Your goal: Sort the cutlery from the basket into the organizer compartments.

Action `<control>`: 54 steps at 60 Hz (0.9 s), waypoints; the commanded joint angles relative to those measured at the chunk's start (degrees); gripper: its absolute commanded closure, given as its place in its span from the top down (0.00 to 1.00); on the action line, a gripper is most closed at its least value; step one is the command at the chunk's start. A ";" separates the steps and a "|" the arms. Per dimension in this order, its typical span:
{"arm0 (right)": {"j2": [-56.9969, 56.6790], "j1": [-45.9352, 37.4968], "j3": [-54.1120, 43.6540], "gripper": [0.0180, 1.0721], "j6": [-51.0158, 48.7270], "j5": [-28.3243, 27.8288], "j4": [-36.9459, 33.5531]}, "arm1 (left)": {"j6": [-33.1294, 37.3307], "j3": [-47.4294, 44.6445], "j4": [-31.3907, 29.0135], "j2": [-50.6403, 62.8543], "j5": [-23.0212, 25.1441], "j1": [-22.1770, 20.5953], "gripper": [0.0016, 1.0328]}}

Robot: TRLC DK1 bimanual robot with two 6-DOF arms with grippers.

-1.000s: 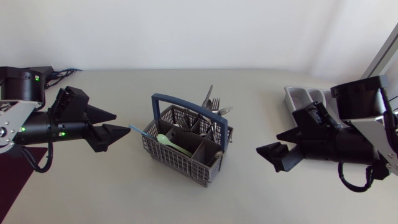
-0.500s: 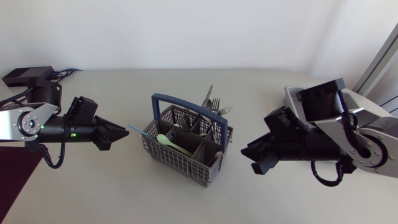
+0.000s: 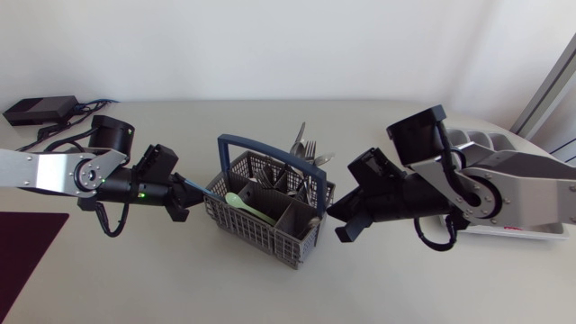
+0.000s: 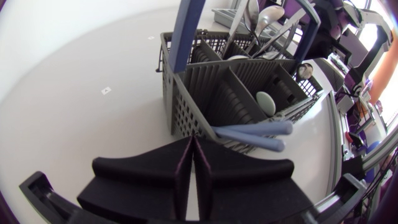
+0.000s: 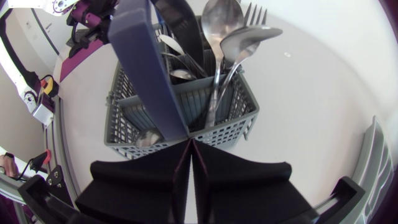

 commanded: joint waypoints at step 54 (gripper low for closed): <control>18.77 -9.10 15.97 0.05 -1.39 0.14 5.62 | -4.32 8.18 4.06 5.72 -4.37 -7.13 0.03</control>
